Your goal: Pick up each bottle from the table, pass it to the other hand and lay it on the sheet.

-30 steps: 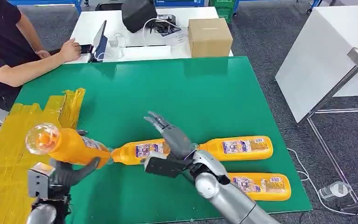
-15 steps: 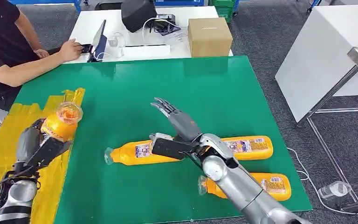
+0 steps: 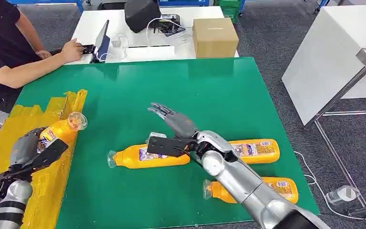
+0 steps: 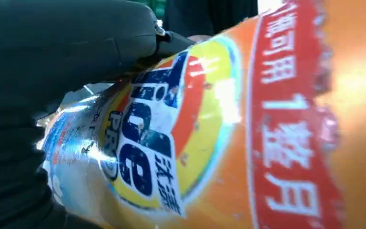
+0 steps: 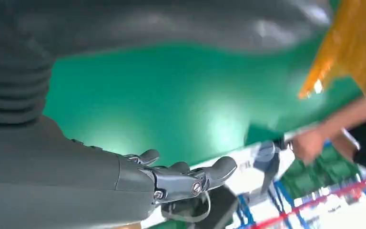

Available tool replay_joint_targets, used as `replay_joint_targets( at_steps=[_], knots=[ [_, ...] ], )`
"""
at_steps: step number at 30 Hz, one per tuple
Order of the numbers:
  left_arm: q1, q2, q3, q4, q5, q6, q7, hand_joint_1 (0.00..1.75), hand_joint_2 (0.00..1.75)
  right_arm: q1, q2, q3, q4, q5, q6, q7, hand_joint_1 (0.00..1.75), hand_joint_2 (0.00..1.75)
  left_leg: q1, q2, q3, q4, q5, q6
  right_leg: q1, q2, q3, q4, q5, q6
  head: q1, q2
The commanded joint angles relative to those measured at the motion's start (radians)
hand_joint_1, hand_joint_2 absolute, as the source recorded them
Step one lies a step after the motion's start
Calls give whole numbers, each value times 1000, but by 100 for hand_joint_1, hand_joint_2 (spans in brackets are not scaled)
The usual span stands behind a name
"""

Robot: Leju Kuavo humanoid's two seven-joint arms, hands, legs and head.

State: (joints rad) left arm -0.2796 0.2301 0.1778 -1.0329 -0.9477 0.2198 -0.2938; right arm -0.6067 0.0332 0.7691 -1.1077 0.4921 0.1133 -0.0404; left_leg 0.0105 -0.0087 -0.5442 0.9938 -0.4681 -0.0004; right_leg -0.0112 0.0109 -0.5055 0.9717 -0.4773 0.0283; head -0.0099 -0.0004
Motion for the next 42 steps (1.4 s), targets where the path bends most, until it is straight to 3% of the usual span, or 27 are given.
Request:
replay_joint_targets(
  at_steps=[1, 7, 8, 9, 22, 23, 32, 37, 42],
  knots=[
    [-142, 65, -93, 365, -96, -12, -13, 175, 175, -184, 75, 206, 319, -38, 97, 34, 0, 175, 0, 2, 2, -1, 1, -1, 0, 1, 0, 1, 1, -2, 0, 0],
    [-173, 120, -181, 451, -131, -84, -59, 175, 175, -252, 93, 301, 417, -97, 191, 63, 0, 175, 1, 2, 3, 0, 1, -1, 1, 1, 0, 2, 1, -1, 0, 0],
    [-176, 126, -202, 459, -145, -78, -67, 145, 175, -259, 96, 317, 428, -101, 193, 67, 0, 175, 0, 2, 3, -1, 1, -1, 0, 1, 1, 3, 1, -1, 0, 0],
    [-176, 127, -209, 462, -147, -78, -74, 0, 175, -261, 96, 326, 434, -105, 194, 68, 0, 175, 0, 2, 3, -1, 2, -1, 0, 1, 1, 3, 1, -1, 0, 0],
    [-175, 129, -222, 458, -150, -86, -87, 0, 175, -262, 96, 338, 438, -104, 195, 70, 0, 175, 0, 2, 5, -1, 2, -1, 0, 1, 1, 5, 1, -1, 0, 0],
    [-165, 136, -230, 448, -140, -99, -107, 0, 0, -268, 98, 352, 447, -108, 204, 73, 0, 175, 0, 3, 5, -1, 2, -1, 0, 1, 1, 5, 1, -1, 0, 0],
    [-88, 168, -206, 337, 89, -285, -321, 0, 0, -276, 151, 472, 620, -16, 156, 89, 0, 175, 0, 5, 7, -2, 2, -1, 0, 3, 2, 4, 1, -1, 0, 0],
    [-104, 82, -139, 312, 237, -365, -401, 0, 0, -228, 172, 488, 675, 26, 121, 64, 0, 175, -1, -1, 7, -3, 3, -1, 0, -2, 4, 3, 1, -1, 0, 0],
    [-69, -32, -88, 131, 576, -506, -404, 0, 0, -173, 197, 520, 728, 82, 97, 66, 0, 175, -1, -4, 6, -3, 4, -1, 0, -7, 5, 0, 2, -1, 0, 0]
  ],
)
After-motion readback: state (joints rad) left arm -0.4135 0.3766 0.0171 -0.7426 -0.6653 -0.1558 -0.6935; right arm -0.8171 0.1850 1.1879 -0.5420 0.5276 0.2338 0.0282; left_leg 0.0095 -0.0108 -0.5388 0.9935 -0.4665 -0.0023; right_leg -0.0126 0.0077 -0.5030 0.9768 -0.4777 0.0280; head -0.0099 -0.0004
